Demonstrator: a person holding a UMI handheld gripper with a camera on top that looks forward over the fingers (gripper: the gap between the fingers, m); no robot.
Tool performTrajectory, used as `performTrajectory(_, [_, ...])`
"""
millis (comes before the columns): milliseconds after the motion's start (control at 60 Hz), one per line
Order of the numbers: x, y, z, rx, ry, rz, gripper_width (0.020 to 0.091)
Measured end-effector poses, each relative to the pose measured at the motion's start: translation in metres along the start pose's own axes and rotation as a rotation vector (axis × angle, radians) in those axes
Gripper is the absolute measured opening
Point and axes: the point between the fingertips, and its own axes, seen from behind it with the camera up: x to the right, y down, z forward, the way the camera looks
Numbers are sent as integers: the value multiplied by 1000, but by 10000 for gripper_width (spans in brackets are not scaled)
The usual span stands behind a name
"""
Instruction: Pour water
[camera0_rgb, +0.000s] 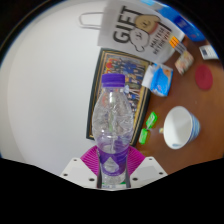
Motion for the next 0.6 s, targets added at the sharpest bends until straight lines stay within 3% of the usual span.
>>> performTrajectory(200, [-10,-97,-33,133,155,-707,317])
performTrajectory(367, [35,-175,-52,226,333,-1088,316])
performTrajectory(450, [75,-205,-58,245,421,-1199,314])
performTrajectory(600, [143,-225,-59,175,528,-1331,316])
